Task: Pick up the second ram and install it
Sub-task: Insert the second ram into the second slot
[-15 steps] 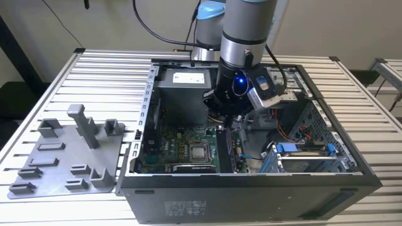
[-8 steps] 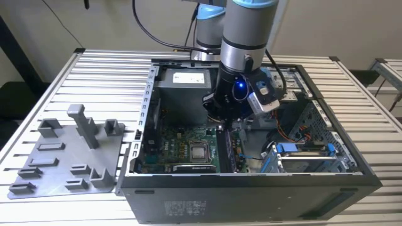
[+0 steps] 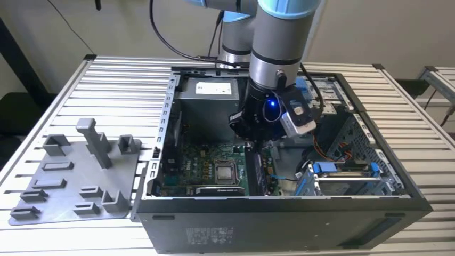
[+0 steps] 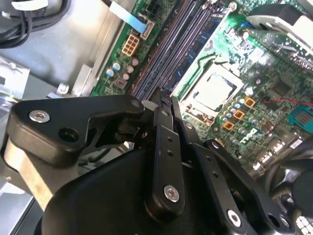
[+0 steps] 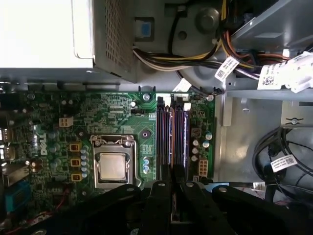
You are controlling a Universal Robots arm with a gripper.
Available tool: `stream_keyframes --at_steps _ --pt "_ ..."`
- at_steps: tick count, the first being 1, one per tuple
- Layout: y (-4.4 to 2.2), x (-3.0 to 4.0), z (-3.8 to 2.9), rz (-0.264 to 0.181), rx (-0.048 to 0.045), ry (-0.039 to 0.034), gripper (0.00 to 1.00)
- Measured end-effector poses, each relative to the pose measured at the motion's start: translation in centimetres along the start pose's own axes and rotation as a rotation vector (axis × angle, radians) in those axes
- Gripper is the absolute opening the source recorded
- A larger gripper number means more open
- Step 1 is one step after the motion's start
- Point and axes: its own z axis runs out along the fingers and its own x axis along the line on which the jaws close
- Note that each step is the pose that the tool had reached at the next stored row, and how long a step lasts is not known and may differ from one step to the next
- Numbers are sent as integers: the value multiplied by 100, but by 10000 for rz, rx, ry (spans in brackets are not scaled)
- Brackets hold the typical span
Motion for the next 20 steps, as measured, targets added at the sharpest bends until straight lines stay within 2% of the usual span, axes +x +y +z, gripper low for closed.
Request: stream_keyframes --at_steps 4,7,10,20 --pt "-41 1 33 106 8 5 14" --pt "-41 -14 50 125 140 1 14" --pt "-41 -18 74 141 210 1 14" --pt "-41 -17 74 144 211 1 14"
